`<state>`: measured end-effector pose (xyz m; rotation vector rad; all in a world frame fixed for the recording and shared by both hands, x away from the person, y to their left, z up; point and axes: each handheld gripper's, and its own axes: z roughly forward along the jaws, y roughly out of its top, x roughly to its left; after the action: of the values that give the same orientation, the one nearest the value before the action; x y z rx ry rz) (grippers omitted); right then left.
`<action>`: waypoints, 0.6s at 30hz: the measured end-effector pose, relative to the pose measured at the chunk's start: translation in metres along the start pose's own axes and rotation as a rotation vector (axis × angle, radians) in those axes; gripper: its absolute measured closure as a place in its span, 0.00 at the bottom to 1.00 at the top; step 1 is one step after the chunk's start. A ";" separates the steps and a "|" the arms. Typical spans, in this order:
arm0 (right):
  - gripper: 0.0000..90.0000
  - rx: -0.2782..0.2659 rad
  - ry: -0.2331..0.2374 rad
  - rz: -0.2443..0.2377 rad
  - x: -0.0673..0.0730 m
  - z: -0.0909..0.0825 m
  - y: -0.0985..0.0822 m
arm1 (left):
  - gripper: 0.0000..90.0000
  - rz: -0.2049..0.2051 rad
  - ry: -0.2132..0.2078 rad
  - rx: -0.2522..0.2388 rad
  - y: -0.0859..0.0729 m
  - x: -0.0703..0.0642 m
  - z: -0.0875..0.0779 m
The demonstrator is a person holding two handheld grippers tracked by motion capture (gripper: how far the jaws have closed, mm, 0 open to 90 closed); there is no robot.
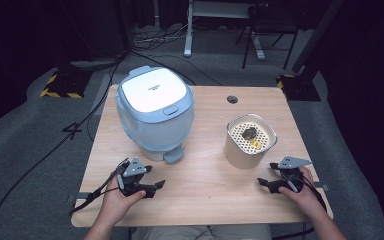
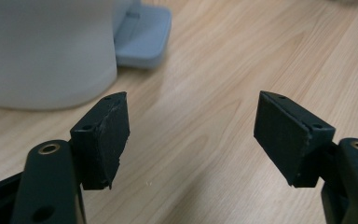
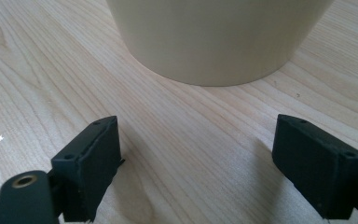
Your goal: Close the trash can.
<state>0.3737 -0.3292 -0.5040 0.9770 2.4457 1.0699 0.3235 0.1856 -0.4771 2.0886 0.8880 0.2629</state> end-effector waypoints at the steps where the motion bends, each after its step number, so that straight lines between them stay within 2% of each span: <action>1: 0.17 0.000 0.000 0.000 0.000 0.000 0.000 | 0.30 0.000 0.001 0.007 -0.002 0.000 0.002; 3: 0.17 0.000 0.000 0.000 0.000 0.000 0.000 | 0.29 0.010 0.017 0.034 -0.005 0.001 0.008; 5: 0.17 0.000 0.000 0.000 0.000 0.000 0.000 | 0.29 0.031 0.055 0.076 -0.008 0.001 0.014; 8: 0.17 0.000 0.000 0.000 0.000 0.000 0.000 | 0.28 0.007 0.055 0.106 -0.011 -0.001 0.023; 11: 0.17 0.000 0.000 0.000 0.000 0.000 0.000 | 0.24 0.064 0.076 0.108 -0.012 -0.003 0.027; 18: 0.17 0.000 0.000 0.000 0.000 0.000 0.000 | 0.20 0.062 0.088 0.114 -0.012 -0.002 0.028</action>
<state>0.3737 -0.3292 -0.5040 0.9768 2.4458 1.0697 0.3293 0.1723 -0.5034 2.2273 0.9095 0.3462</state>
